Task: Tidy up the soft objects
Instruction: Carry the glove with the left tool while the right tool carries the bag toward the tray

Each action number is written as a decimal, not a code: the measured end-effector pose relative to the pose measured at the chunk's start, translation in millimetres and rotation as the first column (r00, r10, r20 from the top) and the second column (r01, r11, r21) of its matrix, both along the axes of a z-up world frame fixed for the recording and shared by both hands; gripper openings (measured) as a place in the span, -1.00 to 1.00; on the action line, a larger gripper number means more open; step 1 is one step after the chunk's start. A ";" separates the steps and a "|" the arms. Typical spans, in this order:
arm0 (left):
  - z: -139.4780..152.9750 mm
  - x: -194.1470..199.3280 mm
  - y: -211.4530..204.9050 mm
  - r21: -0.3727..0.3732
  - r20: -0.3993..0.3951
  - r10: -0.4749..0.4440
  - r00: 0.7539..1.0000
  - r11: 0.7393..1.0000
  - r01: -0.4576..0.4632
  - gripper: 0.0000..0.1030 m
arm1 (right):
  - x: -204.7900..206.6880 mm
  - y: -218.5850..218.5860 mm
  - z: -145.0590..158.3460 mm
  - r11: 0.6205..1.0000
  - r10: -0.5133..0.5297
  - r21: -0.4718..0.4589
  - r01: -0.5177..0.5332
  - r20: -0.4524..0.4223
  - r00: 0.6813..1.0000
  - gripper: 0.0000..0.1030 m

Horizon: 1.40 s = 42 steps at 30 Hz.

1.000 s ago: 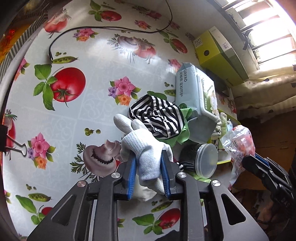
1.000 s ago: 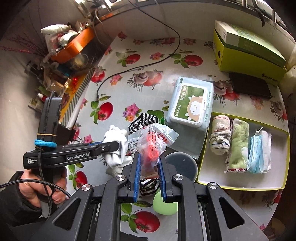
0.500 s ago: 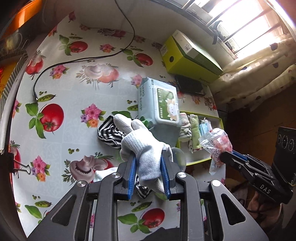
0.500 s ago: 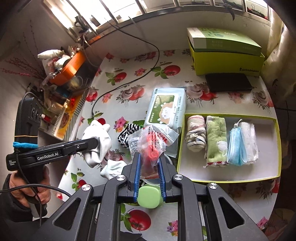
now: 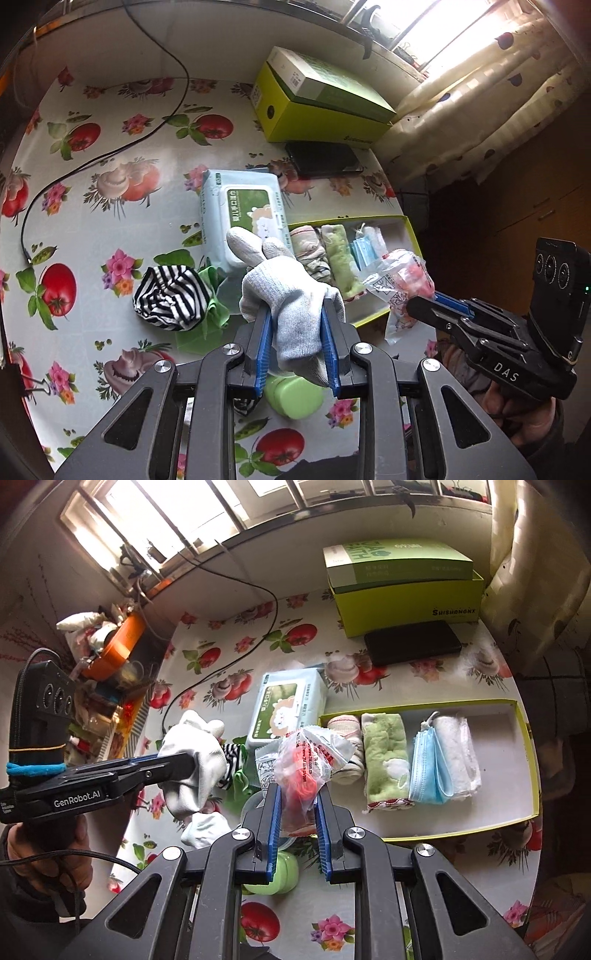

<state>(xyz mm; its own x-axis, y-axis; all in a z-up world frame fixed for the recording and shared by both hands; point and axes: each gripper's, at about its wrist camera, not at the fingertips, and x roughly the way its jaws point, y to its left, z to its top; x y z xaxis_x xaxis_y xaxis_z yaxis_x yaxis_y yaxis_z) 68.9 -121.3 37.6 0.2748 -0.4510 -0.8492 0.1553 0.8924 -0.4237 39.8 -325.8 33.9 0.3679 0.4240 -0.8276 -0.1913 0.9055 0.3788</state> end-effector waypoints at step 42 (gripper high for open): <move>-84.8 36.2 -135.8 0.187 -0.100 -0.303 0.948 0.930 0.317 -0.46 | -1.3 -104.6 -47.3 0.975 -0.218 0.022 0.221 -0.091 0.972 -0.67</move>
